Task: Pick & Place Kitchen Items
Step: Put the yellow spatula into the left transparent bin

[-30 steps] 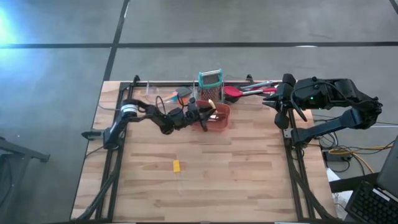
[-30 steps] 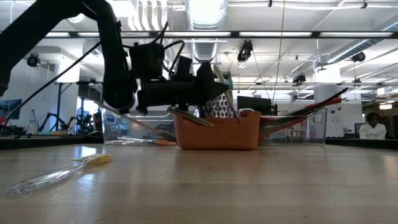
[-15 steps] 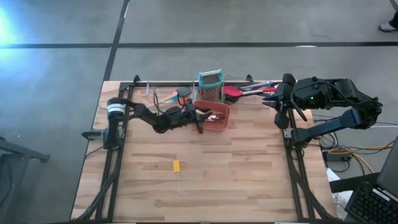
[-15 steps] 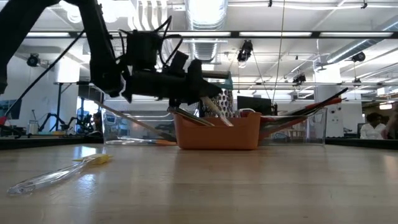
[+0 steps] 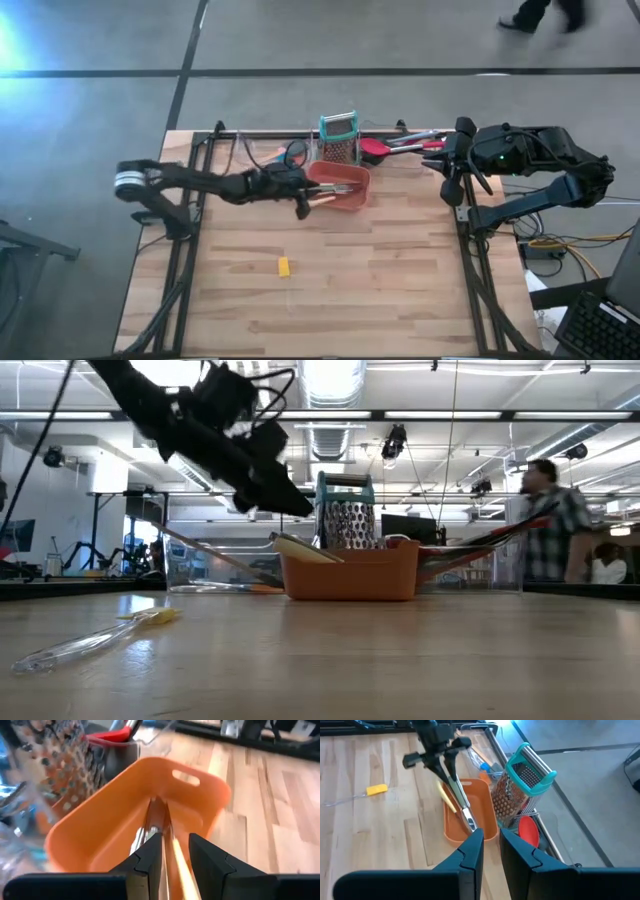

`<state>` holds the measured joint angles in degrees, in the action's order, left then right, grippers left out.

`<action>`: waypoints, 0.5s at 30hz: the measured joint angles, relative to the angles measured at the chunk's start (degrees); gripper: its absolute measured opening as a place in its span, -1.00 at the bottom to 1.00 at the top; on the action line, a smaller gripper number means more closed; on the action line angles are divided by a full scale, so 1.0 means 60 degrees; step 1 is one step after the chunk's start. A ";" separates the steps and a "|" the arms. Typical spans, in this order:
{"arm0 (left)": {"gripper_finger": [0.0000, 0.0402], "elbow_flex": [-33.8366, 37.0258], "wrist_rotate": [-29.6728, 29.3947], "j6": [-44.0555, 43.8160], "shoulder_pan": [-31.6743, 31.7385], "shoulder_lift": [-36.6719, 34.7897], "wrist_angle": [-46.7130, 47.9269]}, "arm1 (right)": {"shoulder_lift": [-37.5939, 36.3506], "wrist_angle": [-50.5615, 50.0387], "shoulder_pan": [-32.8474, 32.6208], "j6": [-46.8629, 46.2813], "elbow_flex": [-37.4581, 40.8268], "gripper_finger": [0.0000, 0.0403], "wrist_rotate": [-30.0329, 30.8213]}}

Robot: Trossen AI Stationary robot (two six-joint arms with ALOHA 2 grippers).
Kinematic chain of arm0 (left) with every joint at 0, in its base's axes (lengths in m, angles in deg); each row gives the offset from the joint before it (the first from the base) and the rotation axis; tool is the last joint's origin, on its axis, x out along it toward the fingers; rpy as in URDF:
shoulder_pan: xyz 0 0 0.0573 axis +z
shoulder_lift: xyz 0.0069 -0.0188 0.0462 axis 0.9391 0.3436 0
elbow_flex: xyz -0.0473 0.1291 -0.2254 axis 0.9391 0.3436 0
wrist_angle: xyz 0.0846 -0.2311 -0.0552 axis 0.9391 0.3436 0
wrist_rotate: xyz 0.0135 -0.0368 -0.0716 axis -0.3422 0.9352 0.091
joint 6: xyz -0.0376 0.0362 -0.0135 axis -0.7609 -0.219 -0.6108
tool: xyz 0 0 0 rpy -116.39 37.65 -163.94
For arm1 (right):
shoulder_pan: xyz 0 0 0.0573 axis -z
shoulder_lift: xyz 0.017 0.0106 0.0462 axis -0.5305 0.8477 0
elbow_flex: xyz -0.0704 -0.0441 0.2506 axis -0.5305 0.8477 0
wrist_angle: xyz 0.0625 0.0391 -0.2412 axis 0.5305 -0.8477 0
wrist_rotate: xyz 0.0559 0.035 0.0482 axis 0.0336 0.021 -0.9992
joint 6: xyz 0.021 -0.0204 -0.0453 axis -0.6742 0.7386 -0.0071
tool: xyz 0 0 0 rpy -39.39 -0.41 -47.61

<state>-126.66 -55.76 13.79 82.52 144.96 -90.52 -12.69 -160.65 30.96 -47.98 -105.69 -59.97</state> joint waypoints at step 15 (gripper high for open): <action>-0.51 -0.3908 0.1690 -0.2540 -0.0289 -0.3168 0.9320 | -0.0004 -0.0007 -0.0007 0.0183 0.0000 -0.72 -0.0003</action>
<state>-150.11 -45.62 -1.44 80.79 125.95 -34.60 -12.71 -160.69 30.91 -46.88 -105.69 -59.98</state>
